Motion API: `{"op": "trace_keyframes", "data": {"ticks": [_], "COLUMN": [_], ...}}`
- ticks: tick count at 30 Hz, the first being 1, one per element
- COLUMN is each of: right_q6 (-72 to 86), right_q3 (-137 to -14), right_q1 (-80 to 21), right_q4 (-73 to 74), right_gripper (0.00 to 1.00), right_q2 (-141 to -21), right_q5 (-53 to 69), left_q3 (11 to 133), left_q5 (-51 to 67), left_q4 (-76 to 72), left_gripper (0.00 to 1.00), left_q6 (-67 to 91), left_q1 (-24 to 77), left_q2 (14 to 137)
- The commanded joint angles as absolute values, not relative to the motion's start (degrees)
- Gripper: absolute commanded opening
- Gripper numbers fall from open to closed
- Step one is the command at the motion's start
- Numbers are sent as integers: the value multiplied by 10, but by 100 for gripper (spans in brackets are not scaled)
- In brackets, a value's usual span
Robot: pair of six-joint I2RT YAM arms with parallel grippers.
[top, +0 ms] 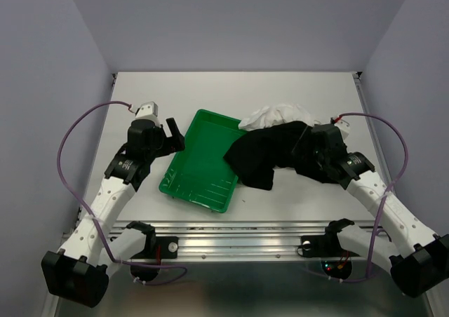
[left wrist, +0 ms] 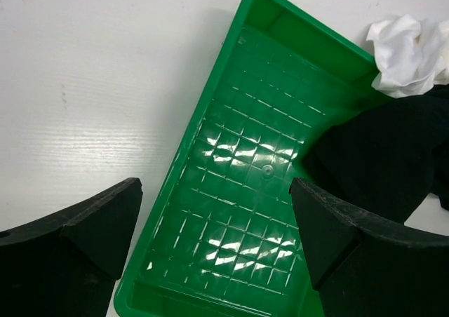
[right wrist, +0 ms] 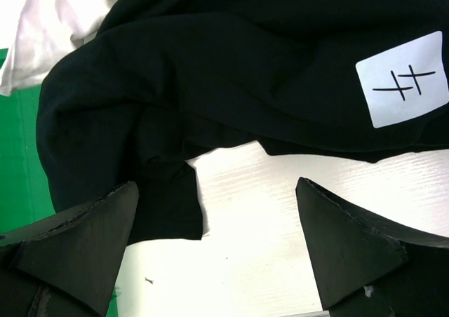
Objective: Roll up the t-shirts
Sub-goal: Move the T-shirt to the center of the board.
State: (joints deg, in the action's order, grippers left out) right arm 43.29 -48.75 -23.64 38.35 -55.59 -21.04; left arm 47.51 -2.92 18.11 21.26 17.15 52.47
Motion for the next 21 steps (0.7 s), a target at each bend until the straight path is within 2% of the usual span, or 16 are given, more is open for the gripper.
{"op": "trace_keyframes", "data": {"ticks": [1, 10, 21], "right_q6": [432, 429, 432], "right_q3": [-485, -487, -473], "right_q1": [-236, -236, -236], "right_q4": [360, 345, 316], "right_gripper": [100, 100, 100], "right_q2": [-546, -552, -597], "right_q5": [-207, -185, -112], "left_q3": [480, 505, 510], "left_q5": [-54, -39, -18], "left_q4": [199, 205, 182], "left_gripper": [99, 94, 89], "left_q6": [211, 200, 228], "left_q1": [170, 174, 260], "left_q2": [544, 612, 646]}}
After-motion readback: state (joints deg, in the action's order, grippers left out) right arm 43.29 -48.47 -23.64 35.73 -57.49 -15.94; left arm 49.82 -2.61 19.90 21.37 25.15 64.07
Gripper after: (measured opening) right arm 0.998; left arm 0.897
